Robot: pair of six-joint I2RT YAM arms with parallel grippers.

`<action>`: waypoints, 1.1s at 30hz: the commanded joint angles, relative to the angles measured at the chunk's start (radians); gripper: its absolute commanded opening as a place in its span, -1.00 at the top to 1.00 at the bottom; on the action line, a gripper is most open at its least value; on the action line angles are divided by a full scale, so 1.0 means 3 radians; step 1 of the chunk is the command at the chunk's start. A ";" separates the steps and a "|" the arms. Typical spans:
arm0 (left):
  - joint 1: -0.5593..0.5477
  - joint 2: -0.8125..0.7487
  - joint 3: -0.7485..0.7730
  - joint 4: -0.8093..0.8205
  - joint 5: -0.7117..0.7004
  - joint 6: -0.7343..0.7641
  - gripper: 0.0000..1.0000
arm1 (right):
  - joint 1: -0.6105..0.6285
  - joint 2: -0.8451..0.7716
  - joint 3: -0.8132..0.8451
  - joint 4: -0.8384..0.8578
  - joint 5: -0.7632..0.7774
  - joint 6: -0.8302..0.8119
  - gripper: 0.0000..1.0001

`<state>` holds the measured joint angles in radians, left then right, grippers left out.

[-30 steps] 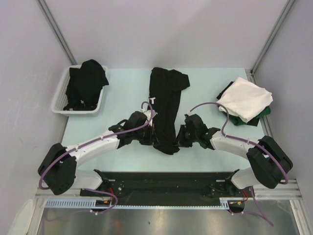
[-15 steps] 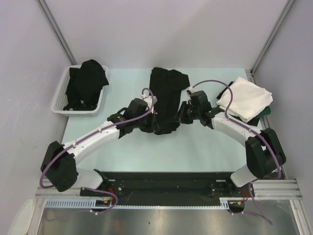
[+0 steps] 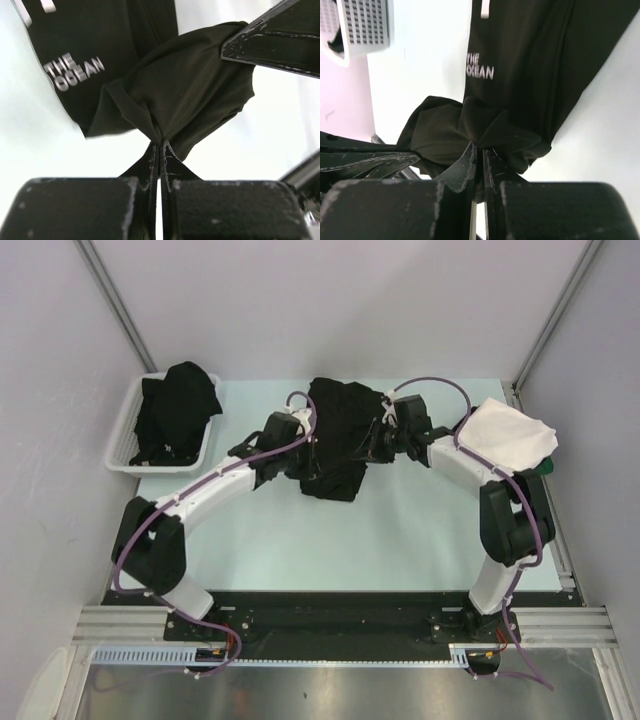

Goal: Fold and stack the t-shirts

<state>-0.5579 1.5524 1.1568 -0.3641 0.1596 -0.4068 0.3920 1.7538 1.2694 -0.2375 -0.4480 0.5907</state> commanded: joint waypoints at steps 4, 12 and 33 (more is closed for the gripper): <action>0.0141 0.0444 0.0541 -0.0003 0.0051 0.0195 1.00 | -0.0187 0.0412 0.0657 -0.0190 -0.0092 -0.0256 1.00; 0.0259 0.0920 0.1108 -0.0100 0.0010 0.0247 1.00 | -0.0274 0.0928 0.1459 -0.0537 -0.0168 -0.0455 1.00; 0.0673 0.1702 0.1998 -0.0279 0.0056 0.0400 1.00 | -0.0422 0.1987 0.2794 -0.0840 -0.0424 -0.0364 1.00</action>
<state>-0.3847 2.0327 1.6905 -0.4252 0.1722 -0.3279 0.2916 2.3123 2.0171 -0.4728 -0.5758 0.4732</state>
